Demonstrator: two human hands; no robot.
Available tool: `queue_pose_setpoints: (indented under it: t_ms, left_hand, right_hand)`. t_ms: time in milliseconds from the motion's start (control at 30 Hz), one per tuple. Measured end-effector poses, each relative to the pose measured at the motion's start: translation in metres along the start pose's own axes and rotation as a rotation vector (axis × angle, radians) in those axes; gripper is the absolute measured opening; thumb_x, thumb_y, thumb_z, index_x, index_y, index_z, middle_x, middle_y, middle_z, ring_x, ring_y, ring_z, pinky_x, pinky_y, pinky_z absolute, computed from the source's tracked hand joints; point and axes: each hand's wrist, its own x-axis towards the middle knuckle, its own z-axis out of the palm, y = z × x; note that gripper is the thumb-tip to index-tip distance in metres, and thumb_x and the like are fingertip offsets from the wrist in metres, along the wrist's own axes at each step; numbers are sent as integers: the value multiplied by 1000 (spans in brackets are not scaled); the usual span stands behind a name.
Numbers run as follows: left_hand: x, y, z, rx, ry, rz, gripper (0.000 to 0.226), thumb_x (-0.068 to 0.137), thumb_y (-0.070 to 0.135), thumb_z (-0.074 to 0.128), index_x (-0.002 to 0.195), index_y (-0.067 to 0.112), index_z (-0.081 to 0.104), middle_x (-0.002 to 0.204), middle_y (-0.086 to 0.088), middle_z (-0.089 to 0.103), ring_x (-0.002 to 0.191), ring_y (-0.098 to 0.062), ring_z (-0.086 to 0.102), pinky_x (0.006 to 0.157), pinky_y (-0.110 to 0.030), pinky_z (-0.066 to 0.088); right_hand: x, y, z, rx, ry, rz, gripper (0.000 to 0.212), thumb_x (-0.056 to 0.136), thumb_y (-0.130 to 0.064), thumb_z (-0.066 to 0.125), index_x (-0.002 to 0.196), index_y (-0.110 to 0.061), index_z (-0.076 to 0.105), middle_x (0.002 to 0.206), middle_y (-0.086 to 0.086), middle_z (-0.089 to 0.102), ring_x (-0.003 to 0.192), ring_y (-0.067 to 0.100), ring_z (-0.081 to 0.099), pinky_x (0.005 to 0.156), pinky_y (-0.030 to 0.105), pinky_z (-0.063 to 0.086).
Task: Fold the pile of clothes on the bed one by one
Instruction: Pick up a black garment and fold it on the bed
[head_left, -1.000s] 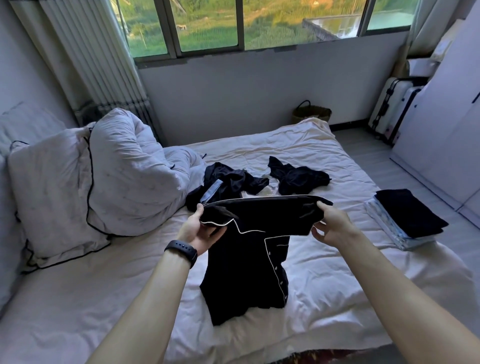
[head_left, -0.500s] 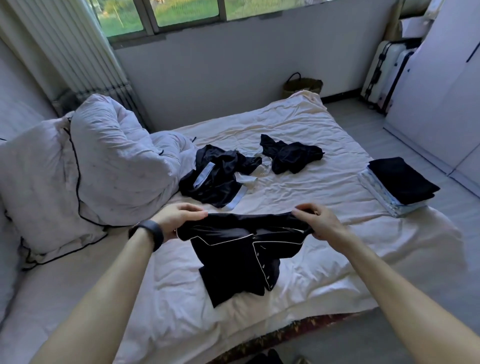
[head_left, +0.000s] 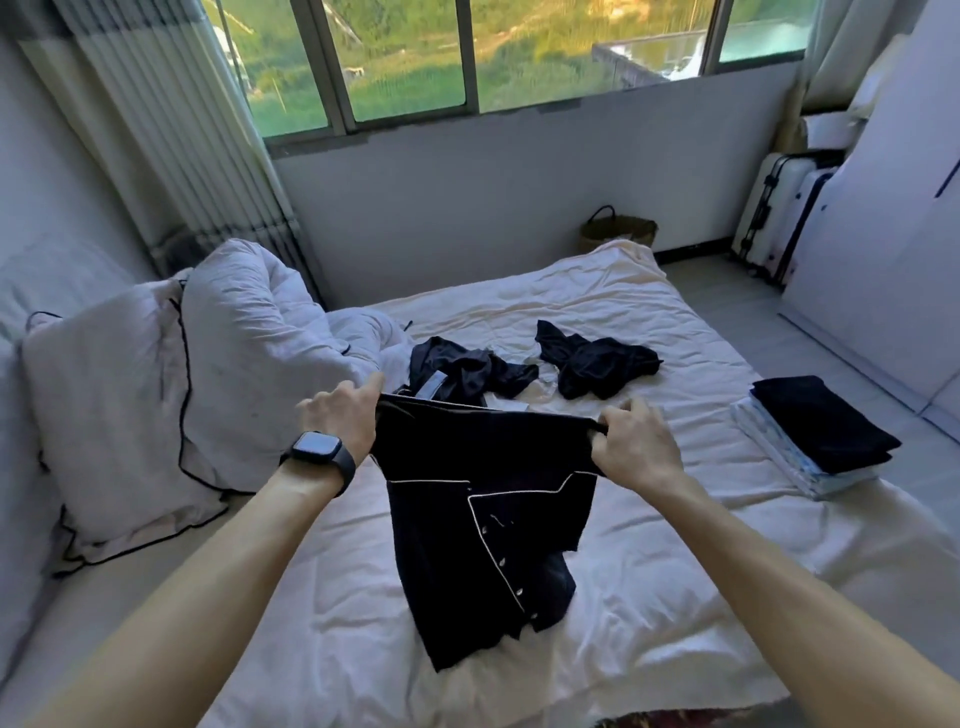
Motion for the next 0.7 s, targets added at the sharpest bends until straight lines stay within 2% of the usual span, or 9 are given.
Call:
queue_pose_setpoints:
  t_ms: [100, 167, 267, 333, 400, 467, 567, 633, 700]
  left_hand:
    - [15, -27, -10, 39, 222, -46, 26, 94, 20, 52, 114, 31, 66, 103, -3, 64, 95, -30, 62, 75, -36, 42]
    - [29, -42, -11, -90, 90, -120, 31, 94, 23, 50, 115, 39, 65, 118, -2, 62, 109, -28, 57, 86, -38, 43]
    - [44, -41, -28, -769, -270, -204, 25, 90, 21, 49, 105, 32, 65, 113, -1, 65, 105, -23, 60, 82, -31, 44]
    - [44, -35, -46, -1281, -309, -318, 16, 98, 19, 47, 104, 23, 61, 99, -2, 61, 94, -21, 57, 72, -30, 42]
    - [47, -34, -61, -1571, -285, -401, 25, 93, 44, 55, 107, 25, 64, 97, 1, 63, 91, -21, 59, 81, -36, 48]
    - [54, -41, -62, -1640, -284, -389, 53, 71, 70, 61, 103, 28, 65, 91, 2, 65, 84, -20, 61, 84, -40, 52]
    - [58, -51, -56, -1407, -319, -331, 61, 68, 70, 61, 92, 13, 59, 77, -6, 56, 64, -18, 51, 64, -30, 45]
    - [54, -55, -49, -1307, -283, -286, 77, 59, 74, 56, 97, 8, 64, 89, -9, 64, 77, -22, 58, 74, -35, 48]
    - [52, -58, -43, -1452, -272, -315, 69, 67, 72, 60, 106, 15, 66, 102, -7, 68, 91, -23, 63, 81, -36, 50]
  right_hand:
    - [20, -16, -44, 182, 185, -7, 26, 100, -28, 52, 106, -8, 67, 118, 14, 56, 115, 39, 49, 94, 40, 39]
    - [28, -30, -65, 217, 212, 4, 25, 102, -29, 47, 99, -9, 61, 108, 19, 62, 107, 40, 57, 81, 39, 39]
    - [40, -40, -74, 345, 82, 78, 21, 104, -24, 42, 102, -7, 55, 105, 23, 62, 96, 38, 57, 74, 36, 35]
    - [45, -44, -80, 545, 3, 79, 19, 103, -19, 43, 97, -3, 53, 96, 17, 57, 80, 27, 52, 68, 37, 35]
    - [50, -49, -89, 796, 6, 33, 22, 103, -22, 47, 94, -4, 58, 89, 11, 60, 76, 22, 56, 68, 35, 43]
    - [48, -57, -98, 1026, 2, 2, 24, 105, -25, 51, 93, -13, 67, 88, 5, 68, 77, 20, 64, 70, 34, 50]
    - [49, -56, -94, 1132, -2, -12, 29, 108, -27, 45, 96, -16, 68, 94, 5, 71, 82, 20, 67, 74, 37, 52]
    - [54, -48, -85, 873, 59, -98, 28, 109, -32, 43, 100, -19, 67, 101, 1, 70, 96, 21, 65, 88, 41, 49]
    - [53, -42, -79, 577, 106, -180, 26, 107, -38, 43, 101, -21, 63, 93, -8, 65, 88, 15, 60, 83, 37, 42]
